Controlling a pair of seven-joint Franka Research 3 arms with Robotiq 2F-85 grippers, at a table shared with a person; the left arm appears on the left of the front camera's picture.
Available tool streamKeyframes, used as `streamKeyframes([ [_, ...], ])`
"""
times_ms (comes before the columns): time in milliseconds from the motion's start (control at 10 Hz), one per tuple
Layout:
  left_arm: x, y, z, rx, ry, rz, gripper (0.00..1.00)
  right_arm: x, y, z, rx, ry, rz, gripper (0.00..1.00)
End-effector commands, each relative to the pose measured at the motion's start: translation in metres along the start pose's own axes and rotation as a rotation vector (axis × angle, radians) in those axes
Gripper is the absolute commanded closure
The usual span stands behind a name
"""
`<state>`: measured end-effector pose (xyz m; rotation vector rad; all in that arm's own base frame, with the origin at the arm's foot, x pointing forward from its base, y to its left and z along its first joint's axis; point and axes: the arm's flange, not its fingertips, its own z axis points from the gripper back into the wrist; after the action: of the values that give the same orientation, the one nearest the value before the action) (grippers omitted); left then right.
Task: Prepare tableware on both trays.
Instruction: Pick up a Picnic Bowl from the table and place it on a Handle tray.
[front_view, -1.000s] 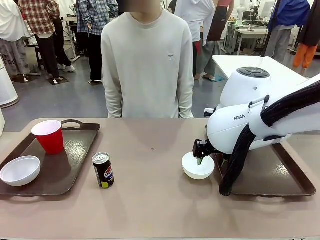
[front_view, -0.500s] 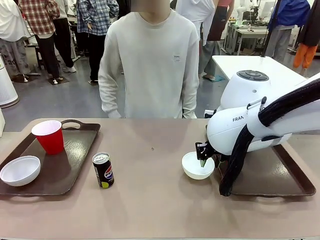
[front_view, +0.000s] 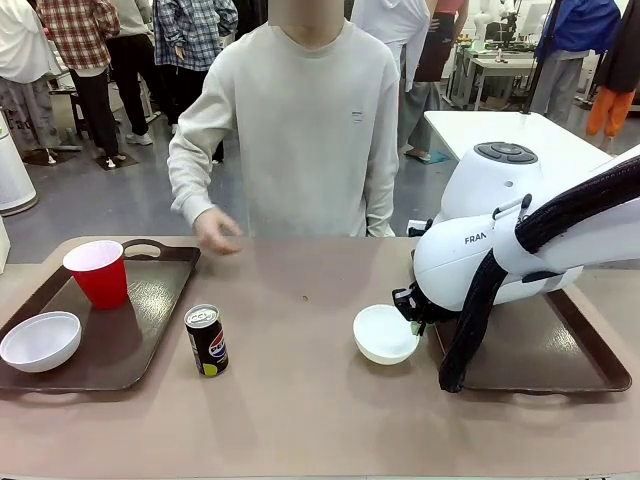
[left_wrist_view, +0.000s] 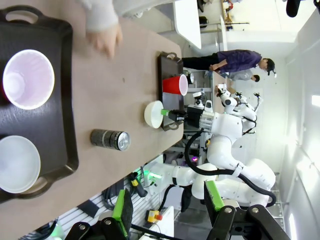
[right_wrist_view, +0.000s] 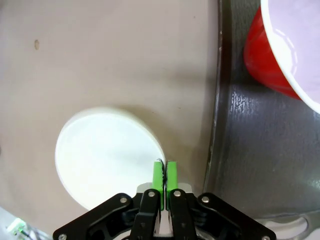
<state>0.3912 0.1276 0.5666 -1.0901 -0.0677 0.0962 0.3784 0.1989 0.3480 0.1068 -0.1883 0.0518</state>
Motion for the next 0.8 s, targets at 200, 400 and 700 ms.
streamKeyframes([
  [200, -0.002, -0.005, 0.000, -0.018, -0.002, 0.016, 0.24, -0.026, 0.003, 0.033, -0.018, -0.043, 0.024, 1.00],
  [400, -0.002, -0.005, 0.000, -0.018, -0.002, 0.016, 0.24, -0.047, 0.008, 0.105, -0.078, -0.098, 0.078, 1.00],
  [700, -0.002, -0.005, 0.000, -0.018, -0.002, 0.016, 0.24, -0.055, -0.044, 0.168, -0.224, -0.099, 0.085, 1.00],
])
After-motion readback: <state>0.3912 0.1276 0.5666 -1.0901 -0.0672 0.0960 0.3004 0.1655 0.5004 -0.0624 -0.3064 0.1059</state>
